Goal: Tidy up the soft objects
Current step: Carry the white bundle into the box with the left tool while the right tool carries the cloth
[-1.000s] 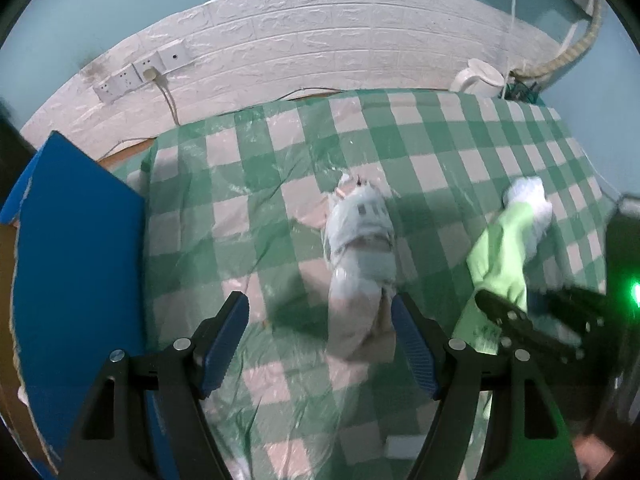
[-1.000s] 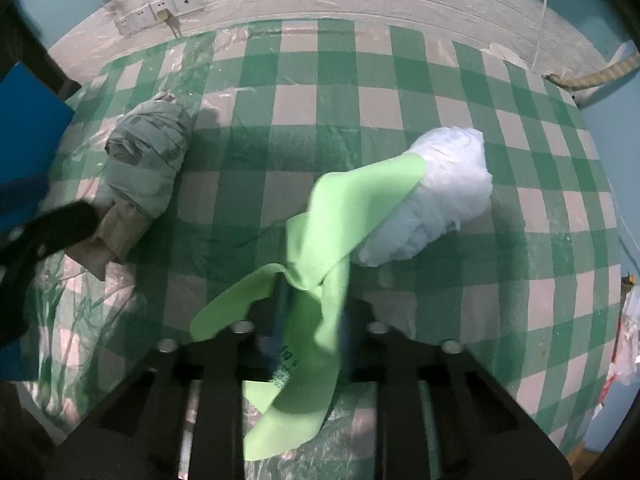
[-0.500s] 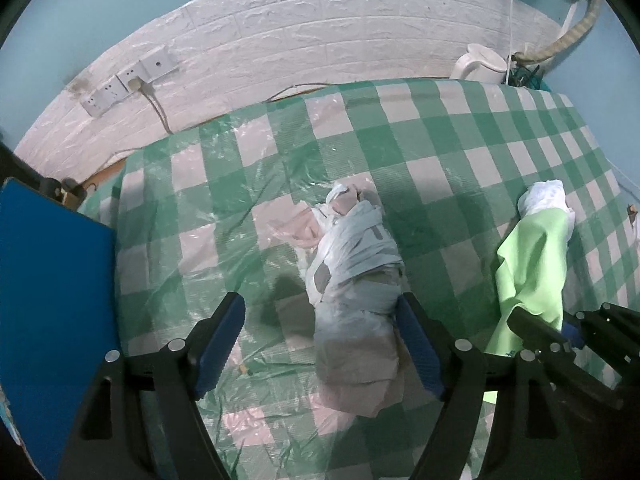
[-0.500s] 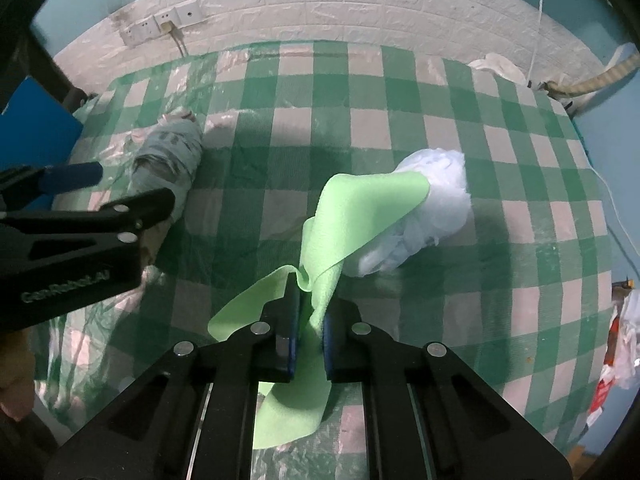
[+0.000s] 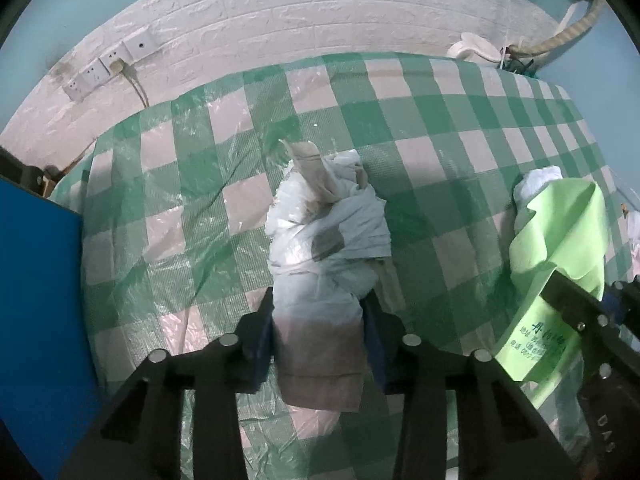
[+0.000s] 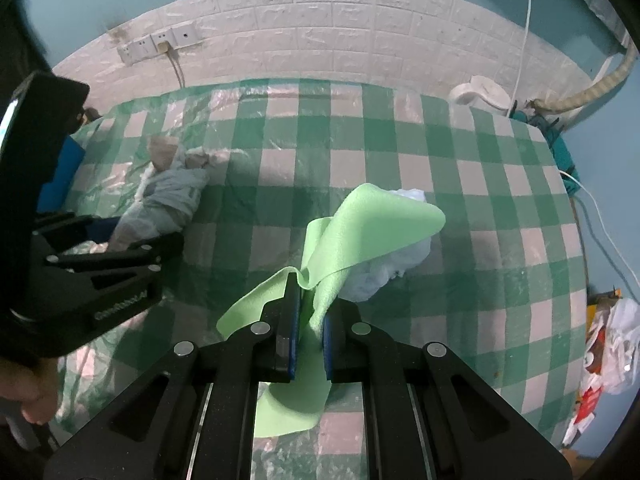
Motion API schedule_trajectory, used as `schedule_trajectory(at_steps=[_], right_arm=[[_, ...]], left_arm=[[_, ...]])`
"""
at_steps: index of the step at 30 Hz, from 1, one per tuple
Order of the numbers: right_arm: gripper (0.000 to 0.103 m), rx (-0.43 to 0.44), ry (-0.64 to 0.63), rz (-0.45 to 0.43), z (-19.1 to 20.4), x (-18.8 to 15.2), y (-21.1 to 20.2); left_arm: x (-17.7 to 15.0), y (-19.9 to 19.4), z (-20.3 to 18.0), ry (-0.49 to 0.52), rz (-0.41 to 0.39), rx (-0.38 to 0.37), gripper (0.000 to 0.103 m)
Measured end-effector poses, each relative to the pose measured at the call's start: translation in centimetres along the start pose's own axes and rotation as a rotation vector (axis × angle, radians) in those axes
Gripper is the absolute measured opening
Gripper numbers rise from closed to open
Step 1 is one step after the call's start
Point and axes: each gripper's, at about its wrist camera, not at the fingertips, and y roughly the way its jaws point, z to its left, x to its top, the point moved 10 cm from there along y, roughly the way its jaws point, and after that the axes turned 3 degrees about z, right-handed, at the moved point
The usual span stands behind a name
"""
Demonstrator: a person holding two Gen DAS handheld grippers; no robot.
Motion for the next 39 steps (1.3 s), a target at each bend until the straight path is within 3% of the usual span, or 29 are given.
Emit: schedule_trajectory(at_steps=[17, 39], right_arm=[[0.008, 0.001, -0.032, -0.051, 1.0, 0.4, -3.6], [0.008, 0.034, -0.104, -0.111, 5.0, -0.3, -9.1]], left_arm=[[-1.8, -5.3, 0.3, 0.057, -0.107, 0.056, 0.030], [-6.6, -12.9, 3.2, 0.041, -0.195, 0.099, 0.030]])
